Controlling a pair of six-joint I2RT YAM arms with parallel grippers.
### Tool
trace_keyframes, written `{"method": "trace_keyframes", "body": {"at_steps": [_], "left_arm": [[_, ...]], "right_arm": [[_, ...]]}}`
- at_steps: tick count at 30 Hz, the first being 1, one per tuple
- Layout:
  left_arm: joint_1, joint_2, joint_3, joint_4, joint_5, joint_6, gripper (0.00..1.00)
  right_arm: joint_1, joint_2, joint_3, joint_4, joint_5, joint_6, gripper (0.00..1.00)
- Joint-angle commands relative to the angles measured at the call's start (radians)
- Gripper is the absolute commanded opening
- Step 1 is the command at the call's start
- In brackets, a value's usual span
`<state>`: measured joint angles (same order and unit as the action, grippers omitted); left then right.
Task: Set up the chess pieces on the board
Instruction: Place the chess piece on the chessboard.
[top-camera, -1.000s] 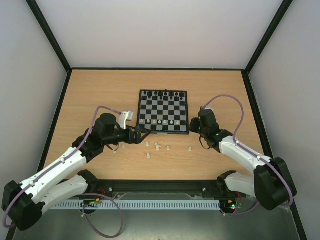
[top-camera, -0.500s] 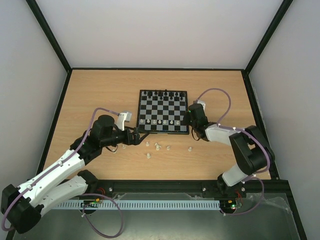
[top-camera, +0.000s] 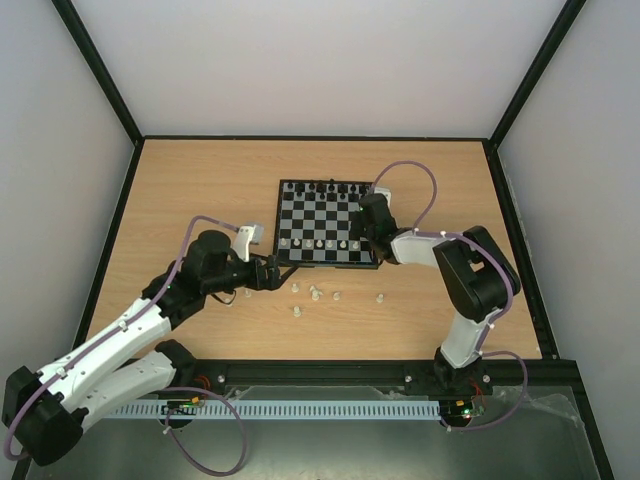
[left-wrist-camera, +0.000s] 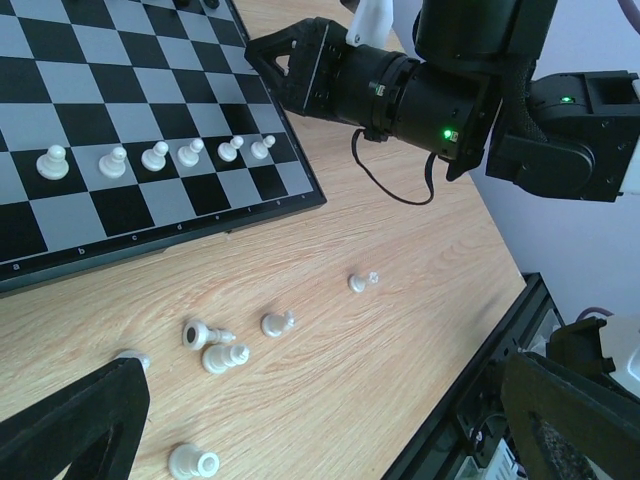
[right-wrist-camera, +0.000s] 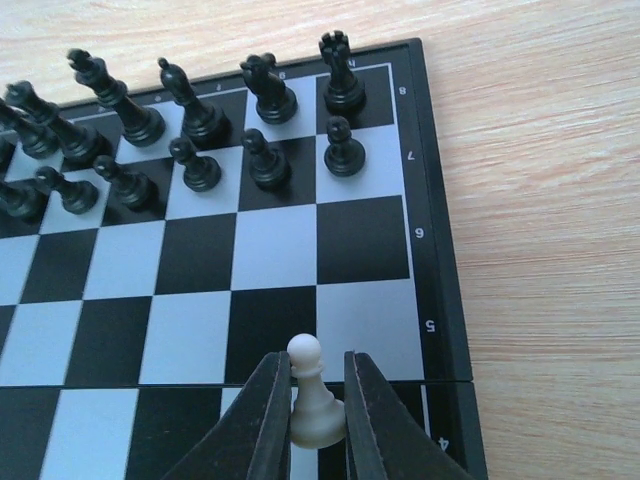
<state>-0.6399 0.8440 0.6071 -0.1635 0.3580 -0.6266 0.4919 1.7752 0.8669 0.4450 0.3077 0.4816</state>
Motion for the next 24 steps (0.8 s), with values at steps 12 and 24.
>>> {"method": "trace_keyframes", "body": {"at_steps": [12, 24], "left_arm": [[0.005, 0.039, -0.012, 0.032, -0.005, 0.011, 0.99], [0.005, 0.037, -0.017, 0.03, -0.013, 0.009, 0.99]], "right_arm": [[0.007, 0.044, 0.026, -0.024, 0.057, -0.04, 0.2], [0.007, -0.005, -0.006, -0.034, 0.071, -0.028, 0.22]]}}
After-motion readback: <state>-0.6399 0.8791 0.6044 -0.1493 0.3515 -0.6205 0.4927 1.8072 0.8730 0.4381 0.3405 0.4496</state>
